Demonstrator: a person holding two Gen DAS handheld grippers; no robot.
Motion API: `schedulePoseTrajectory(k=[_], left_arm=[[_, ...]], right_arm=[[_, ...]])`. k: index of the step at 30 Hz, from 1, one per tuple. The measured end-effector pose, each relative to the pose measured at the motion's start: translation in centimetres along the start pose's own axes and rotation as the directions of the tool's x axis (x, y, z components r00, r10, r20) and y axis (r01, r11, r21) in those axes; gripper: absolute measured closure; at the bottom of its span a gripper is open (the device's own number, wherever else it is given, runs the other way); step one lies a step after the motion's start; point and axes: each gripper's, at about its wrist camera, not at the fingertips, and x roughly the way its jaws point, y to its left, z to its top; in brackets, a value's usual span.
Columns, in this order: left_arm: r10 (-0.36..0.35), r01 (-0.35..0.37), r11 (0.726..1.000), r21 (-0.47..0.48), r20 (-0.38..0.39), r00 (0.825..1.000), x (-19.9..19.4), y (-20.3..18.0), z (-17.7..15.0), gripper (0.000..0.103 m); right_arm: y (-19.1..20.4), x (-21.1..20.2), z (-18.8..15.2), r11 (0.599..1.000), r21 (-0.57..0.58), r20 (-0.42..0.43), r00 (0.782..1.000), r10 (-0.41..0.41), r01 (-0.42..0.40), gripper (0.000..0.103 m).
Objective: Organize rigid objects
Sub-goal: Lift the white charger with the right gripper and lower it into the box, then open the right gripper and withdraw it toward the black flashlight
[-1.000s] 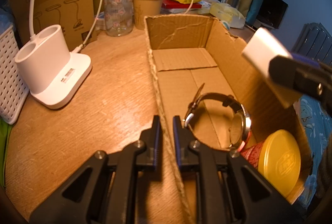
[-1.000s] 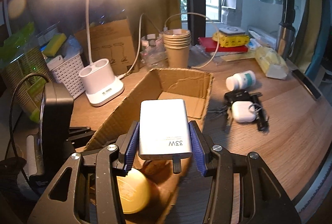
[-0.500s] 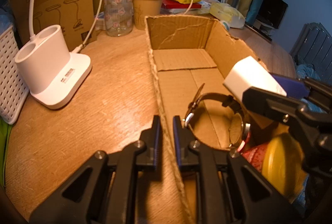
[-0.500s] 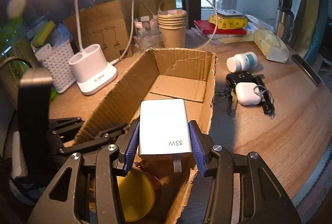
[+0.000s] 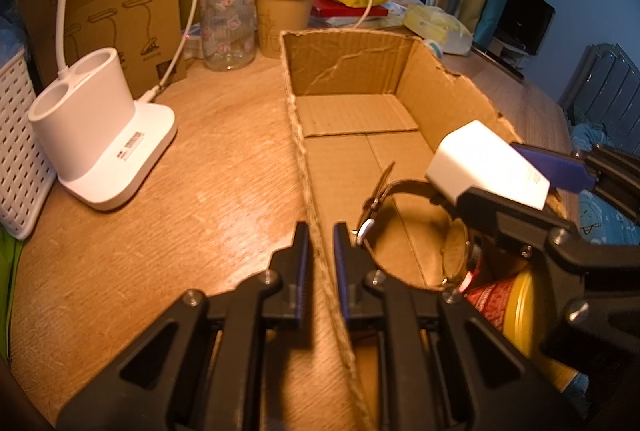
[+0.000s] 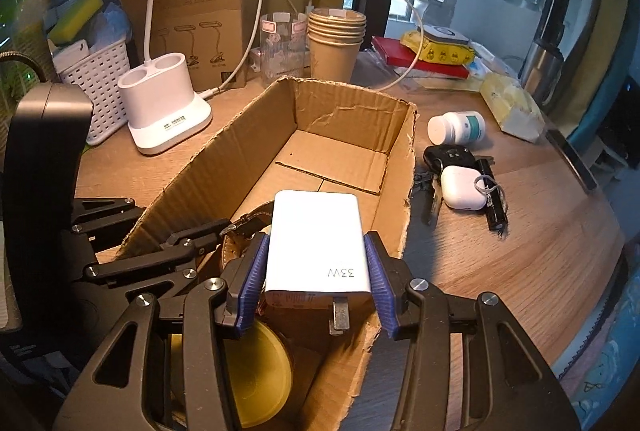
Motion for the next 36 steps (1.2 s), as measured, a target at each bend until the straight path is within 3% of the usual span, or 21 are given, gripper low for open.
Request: schedulePoseTrajectory(k=[9,17,36], left_arm=[[0.000,0.000,1.000,-0.001,0.000,1.000,0.0,0.1,0.0,0.090],[0.001,-0.001,1.000,-0.002,-0.001,1.000,0.0,0.3,0.1,0.090],[0.004,-0.004,1.000,-0.002,0.000,1.000,0.0,0.1,0.0,0.089]], right_arm=[[-0.8,-0.7,0.3,0.995,0.065,0.026,0.997,0.075,-0.076,0.046],[-1.4,-1.8,0.6,0.998,0.056,0.077,0.997,0.011,-0.015,0.046],[-4.9,-1.3,-0.4,0.991,0.131,0.062,0.998,-0.008,0.000,0.046]])
